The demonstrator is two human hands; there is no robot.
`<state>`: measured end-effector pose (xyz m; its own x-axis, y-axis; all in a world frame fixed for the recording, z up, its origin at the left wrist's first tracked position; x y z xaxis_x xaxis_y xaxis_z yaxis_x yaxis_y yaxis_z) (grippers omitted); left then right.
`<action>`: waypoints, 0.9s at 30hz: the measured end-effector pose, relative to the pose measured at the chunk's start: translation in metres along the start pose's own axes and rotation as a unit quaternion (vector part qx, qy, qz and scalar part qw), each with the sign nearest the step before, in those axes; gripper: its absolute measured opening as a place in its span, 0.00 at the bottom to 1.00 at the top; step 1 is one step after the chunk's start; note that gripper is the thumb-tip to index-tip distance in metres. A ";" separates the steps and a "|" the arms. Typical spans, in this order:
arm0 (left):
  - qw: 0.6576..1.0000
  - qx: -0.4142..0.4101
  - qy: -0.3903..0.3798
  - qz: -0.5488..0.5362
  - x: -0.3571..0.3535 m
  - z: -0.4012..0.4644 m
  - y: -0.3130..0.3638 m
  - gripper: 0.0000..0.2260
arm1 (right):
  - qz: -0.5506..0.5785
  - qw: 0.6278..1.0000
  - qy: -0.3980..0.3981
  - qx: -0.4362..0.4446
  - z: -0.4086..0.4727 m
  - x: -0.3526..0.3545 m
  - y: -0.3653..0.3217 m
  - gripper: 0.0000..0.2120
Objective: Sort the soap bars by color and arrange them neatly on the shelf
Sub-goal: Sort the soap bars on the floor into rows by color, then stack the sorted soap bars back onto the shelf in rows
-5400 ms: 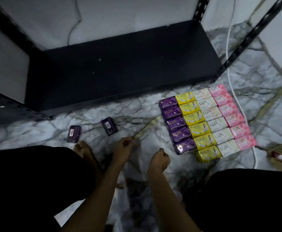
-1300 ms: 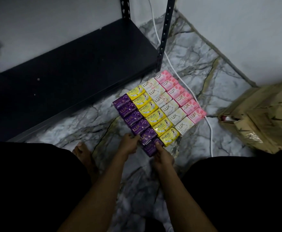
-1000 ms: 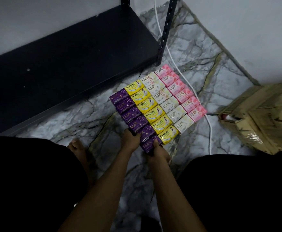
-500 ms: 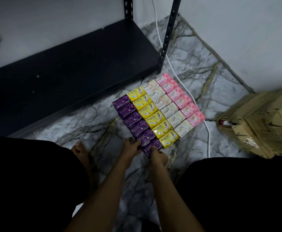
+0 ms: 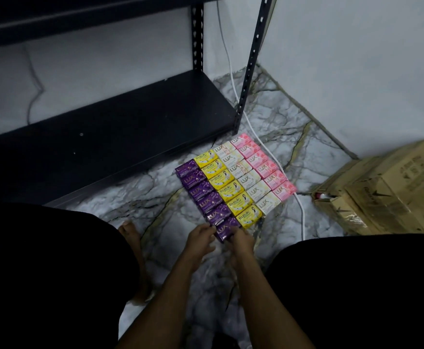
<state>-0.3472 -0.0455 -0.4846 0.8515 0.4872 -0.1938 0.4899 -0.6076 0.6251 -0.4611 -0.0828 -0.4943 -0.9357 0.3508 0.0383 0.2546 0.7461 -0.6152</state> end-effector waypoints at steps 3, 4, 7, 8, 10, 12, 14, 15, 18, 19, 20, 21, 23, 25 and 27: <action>0.999 -0.026 -0.029 0.012 0.001 -0.015 0.019 0.08 | 0.003 0.999 -0.026 0.028 -0.020 -0.001 -0.014 0.05; 0.999 -0.033 -0.040 0.013 0.002 -0.020 0.025 0.09 | -0.004 0.999 -0.029 0.035 -0.026 0.000 -0.018 0.04; 0.998 -0.053 -0.014 0.036 0.006 -0.034 0.041 0.08 | -0.001 0.998 -0.038 0.044 -0.045 0.003 -0.028 0.06; 0.997 -0.059 -0.005 0.043 0.007 -0.037 0.046 0.08 | 0.003 0.998 -0.041 0.046 -0.050 0.005 -0.030 0.08; 0.996 -0.078 -0.002 0.044 0.009 -0.045 0.055 0.07 | 0.009 0.998 -0.045 0.052 -0.061 0.008 -0.034 0.10; 0.995 -0.094 -0.001 0.038 0.009 -0.053 0.062 0.06 | 0.012 0.997 -0.051 0.063 -0.073 0.009 -0.039 0.11; 0.993 -0.106 0.001 0.043 0.006 -0.062 0.066 0.07 | 0.014 0.995 -0.065 0.078 -0.083 0.010 -0.041 0.12; 0.993 -0.111 -0.002 0.047 0.002 -0.066 0.069 0.07 | 0.015 0.994 -0.073 0.084 -0.088 0.011 -0.043 0.12; 0.991 -0.114 -0.010 0.064 -0.008 -0.074 0.075 0.08 | 0.019 0.992 -0.079 0.098 -0.097 0.019 -0.052 0.13; 0.991 -0.116 -0.012 0.069 -0.012 -0.077 0.077 0.08 | 0.020 0.992 -0.077 0.101 -0.098 0.023 -0.057 0.14; 0.990 -0.119 -0.012 0.075 -0.015 -0.080 0.080 0.08 | 0.022 0.991 -0.075 0.104 -0.098 0.027 -0.062 0.13; 0.990 -0.118 -0.009 0.081 -0.018 -0.083 0.080 0.08 | 0.025 0.991 -0.070 0.109 -0.099 0.031 -0.067 0.12; 0.990 -0.111 0.001 0.088 -0.023 -0.084 0.075 0.07 | 0.035 0.990 -0.059 0.120 -0.097 0.036 -0.074 0.08; 0.992 -0.089 0.014 0.089 -0.027 -0.080 0.061 0.07 | 0.039 0.990 -0.055 0.124 -0.093 0.038 -0.074 0.04; 0.993 -0.068 0.028 0.088 -0.032 -0.073 0.045 0.08 | 0.035 0.990 -0.051 0.124 -0.086 0.040 -0.072 0.04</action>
<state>-0.3662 -0.0428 -0.3953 0.9084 0.4168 -0.0324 0.3010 -0.5985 0.7424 -0.4957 -0.0734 -0.3810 -0.9409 0.3283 -0.0831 0.2634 0.5551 -0.7890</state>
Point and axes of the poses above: each hand's wrist, its own z-axis towards the middle knuckle, its own x-axis out of the back of the hand, y = z × x, the point moved 3 cm from there along z, towards the middle knuckle, and after that the axes turned 2 degrees about -z, right-handed, at the moved point
